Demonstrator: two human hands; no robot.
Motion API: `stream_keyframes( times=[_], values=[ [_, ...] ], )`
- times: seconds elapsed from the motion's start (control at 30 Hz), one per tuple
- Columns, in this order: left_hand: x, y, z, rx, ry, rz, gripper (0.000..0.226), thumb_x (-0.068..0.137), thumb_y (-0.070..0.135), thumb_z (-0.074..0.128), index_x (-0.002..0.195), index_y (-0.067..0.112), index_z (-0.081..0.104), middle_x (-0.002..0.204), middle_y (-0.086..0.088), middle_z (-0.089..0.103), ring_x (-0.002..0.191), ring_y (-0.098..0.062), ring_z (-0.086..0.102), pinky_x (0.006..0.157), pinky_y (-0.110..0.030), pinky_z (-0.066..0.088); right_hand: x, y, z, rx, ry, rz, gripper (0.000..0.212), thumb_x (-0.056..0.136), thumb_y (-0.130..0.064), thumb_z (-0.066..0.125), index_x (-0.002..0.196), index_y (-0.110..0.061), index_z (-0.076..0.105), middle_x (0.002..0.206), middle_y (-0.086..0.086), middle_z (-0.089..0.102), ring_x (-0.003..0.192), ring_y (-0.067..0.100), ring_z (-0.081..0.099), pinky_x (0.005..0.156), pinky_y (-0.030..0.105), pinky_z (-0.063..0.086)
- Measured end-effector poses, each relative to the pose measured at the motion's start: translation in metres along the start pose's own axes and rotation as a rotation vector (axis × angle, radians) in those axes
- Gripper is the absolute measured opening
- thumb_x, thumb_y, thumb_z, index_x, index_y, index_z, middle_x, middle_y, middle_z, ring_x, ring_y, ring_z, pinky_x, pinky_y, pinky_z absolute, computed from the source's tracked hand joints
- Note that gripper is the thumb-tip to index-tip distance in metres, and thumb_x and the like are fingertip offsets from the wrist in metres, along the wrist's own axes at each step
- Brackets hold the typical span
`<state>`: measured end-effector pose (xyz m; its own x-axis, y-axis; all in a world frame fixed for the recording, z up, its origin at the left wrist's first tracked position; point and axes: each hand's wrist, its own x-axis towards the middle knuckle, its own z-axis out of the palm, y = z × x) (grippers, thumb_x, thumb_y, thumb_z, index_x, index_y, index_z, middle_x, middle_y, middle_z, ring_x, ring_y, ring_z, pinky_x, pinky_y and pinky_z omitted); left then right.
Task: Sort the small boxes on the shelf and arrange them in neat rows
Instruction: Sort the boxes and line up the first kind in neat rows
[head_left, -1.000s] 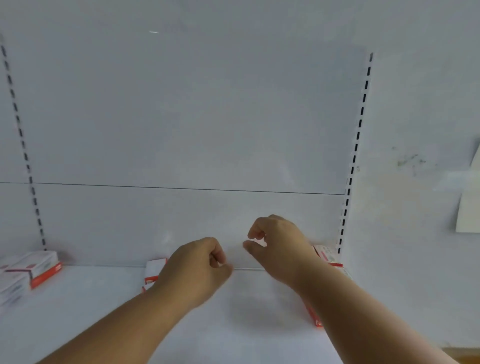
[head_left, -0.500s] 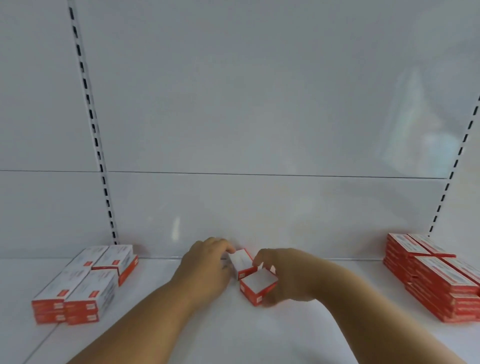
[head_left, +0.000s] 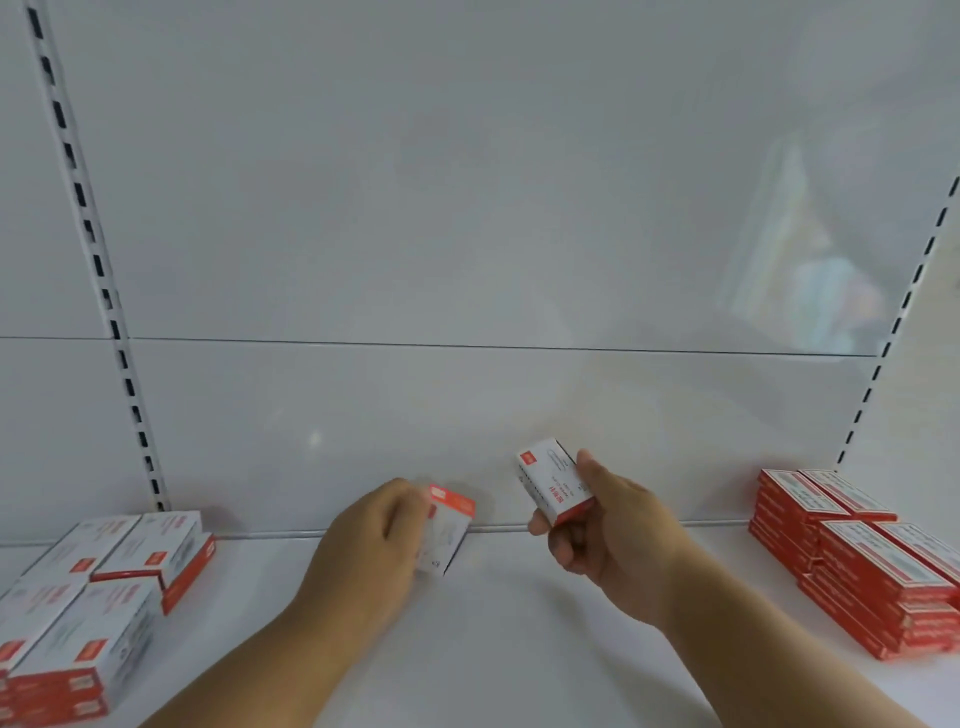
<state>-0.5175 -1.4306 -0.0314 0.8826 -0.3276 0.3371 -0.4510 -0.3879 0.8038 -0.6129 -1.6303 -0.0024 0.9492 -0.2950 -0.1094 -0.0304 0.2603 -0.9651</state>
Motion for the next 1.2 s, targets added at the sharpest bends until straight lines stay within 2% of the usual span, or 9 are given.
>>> stream_keyframes(
  times=[0.07,0.13,0.3,0.37,0.47,0.73,0.87,0.97,1.2],
  values=[
    [-0.002,0.010,-0.004,-0.177,0.063,-0.193,0.036,0.102,0.040,0.043,0.078,0.024,0.064,0.069,0.002,0.064,0.067,-0.020,0.061,0.070,-0.041,0.055,0.002,0.002,0.001,0.044,-0.039,-0.003,0.047,0.104,-0.038,0.032,0.115,-0.003,0.061,0.088,0.026,0.069,0.052,0.026,0.054,0.054,0.032,0.037],
    [-0.007,0.017,-0.005,-0.336,0.032,-0.356,0.038,0.101,0.045,0.042,0.086,0.021,0.068,0.069,-0.006,0.064,0.062,-0.022,0.058,0.067,-0.041,0.055,0.002,0.003,0.002,0.110,-0.095,0.002,0.043,0.104,-0.032,0.034,0.120,-0.001,0.058,0.100,0.029,0.069,0.064,0.028,0.063,0.056,0.032,0.046],
    [-0.011,0.022,-0.006,-0.555,-0.118,-0.353,0.021,0.103,0.019,0.047,0.103,0.006,0.064,0.076,-0.009,0.073,0.060,-0.023,0.064,0.056,-0.033,0.044,0.000,0.004,0.000,0.115,-0.149,-0.008,0.035,0.105,-0.014,0.032,0.123,0.004,0.056,0.111,0.030,0.066,0.089,0.041,0.069,0.071,0.041,0.057],
    [-0.009,0.023,-0.007,-0.514,-0.136,-0.321,0.015,0.099,0.004,0.050,0.106,0.008,0.062,0.085,-0.009,0.075,0.066,-0.022,0.067,0.060,-0.034,0.047,-0.001,0.005,-0.001,0.089,-0.134,-0.026,0.031,0.102,-0.003,0.031,0.121,0.004,0.055,0.109,0.031,0.067,0.088,0.042,0.069,0.074,0.044,0.057],
    [-0.009,0.022,-0.007,-0.459,-0.150,-0.265,0.022,0.093,-0.006,0.051,0.106,0.009,0.061,0.092,-0.009,0.074,0.071,-0.022,0.068,0.065,-0.035,0.048,-0.003,0.005,0.000,0.027,-0.107,-0.068,0.027,0.097,0.007,0.036,0.116,0.001,0.056,0.106,0.029,0.068,0.085,0.038,0.069,0.075,0.043,0.057],
    [-0.023,0.042,-0.037,-0.467,-0.046,-0.206,0.023,0.094,0.001,0.056,0.111,0.011,0.065,0.094,-0.003,0.075,0.075,-0.015,0.070,0.065,-0.030,0.051,-0.019,-0.013,0.027,-0.198,0.123,-0.250,0.020,0.089,0.002,0.060,0.106,-0.007,0.067,0.093,0.007,0.075,0.084,0.020,0.066,0.067,0.030,0.047],
    [-0.027,0.035,-0.101,-0.348,0.015,-0.126,0.031,0.093,0.006,0.059,0.119,0.020,0.059,0.093,0.002,0.075,0.078,-0.016,0.072,0.071,-0.032,0.054,-0.037,-0.020,0.081,-0.214,0.062,-0.334,0.022,0.088,0.000,0.064,0.108,-0.010,0.065,0.093,0.009,0.076,0.080,0.023,0.069,0.068,0.031,0.050],
    [-0.030,0.013,-0.160,-0.183,0.073,-0.131,0.032,0.092,0.012,0.063,0.119,0.028,0.054,0.092,0.005,0.074,0.077,-0.013,0.073,0.071,-0.032,0.057,-0.039,-0.008,0.141,-0.247,0.103,-0.323,0.034,0.085,-0.005,0.071,0.114,-0.014,0.056,0.089,0.011,0.075,0.078,0.029,0.073,0.067,0.033,0.055],
    [-0.018,-0.061,-0.235,-0.049,0.047,-0.252,0.021,0.094,0.024,0.064,0.112,0.026,0.055,0.094,0.001,0.073,0.075,-0.012,0.073,0.070,-0.033,0.060,-0.010,0.034,0.269,-0.520,0.205,-0.234,0.014,0.092,-0.020,0.065,0.104,-0.019,0.058,0.083,0.001,0.073,0.063,0.009,0.070,0.049,0.018,0.050]
  ],
)
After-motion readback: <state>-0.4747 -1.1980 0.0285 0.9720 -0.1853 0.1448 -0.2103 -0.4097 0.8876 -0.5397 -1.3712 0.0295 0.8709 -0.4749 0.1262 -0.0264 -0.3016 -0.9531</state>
